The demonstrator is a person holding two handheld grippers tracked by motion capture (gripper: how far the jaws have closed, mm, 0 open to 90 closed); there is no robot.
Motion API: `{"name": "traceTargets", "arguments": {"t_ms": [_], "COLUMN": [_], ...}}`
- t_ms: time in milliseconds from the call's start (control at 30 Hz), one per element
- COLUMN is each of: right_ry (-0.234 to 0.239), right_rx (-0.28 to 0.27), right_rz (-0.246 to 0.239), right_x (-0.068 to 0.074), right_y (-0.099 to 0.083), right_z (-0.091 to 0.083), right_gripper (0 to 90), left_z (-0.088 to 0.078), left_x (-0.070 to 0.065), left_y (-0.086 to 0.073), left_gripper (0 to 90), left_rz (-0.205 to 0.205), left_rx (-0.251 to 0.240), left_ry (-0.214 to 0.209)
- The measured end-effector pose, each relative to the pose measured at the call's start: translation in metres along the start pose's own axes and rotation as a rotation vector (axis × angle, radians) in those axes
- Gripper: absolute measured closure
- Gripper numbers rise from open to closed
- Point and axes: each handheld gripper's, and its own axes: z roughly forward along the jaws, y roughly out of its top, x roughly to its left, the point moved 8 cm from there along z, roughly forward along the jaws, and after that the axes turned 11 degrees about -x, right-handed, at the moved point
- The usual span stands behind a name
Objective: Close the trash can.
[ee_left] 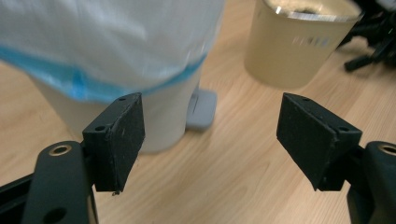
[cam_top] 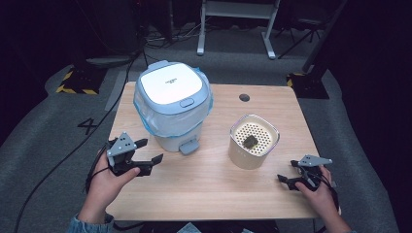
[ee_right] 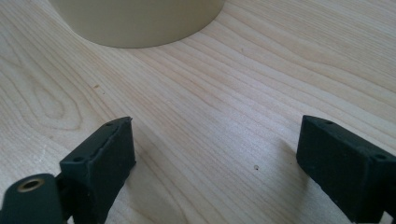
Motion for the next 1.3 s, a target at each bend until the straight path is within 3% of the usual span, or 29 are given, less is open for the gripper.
{"name": "traceTargets", "arguments": {"t_ms": [300,467,700,1000,1100,1300], "right_ry": [0.000,0.000,0.000,0.000,0.000,-0.001], "right_rx": [0.000,0.000,0.000,0.000,0.000,0.000], "right_rz": [0.000,0.000,0.000,-0.001,0.000,-0.001], "right_x": [0.000,0.000,0.000,0.000,0.000,0.000], "right_y": [0.000,0.000,0.000,0.000,0.000,0.000], "right_z": [0.000,0.000,0.000,0.000,0.000,0.000], "right_gripper": [11.4,11.4,11.5,11.4,11.4,11.4], "left_z": [0.021,0.029,0.038,0.049,0.052,0.053], "left_x": [0.014,0.015,0.014,0.013,0.016,0.016], "left_y": [-0.051,-0.076,-0.105,-0.123,-0.124,-0.124], "left_gripper": [23.5,23.3,22.6,19.4,16.3,15.0], "left_rz": [-0.048,-0.077,-0.085,-0.052,-0.010,-0.014], "left_rx": [0.107,0.170,0.240,0.271,0.256,0.257], "left_ry": [0.012,0.020,0.029,0.081,0.110,0.113]}}
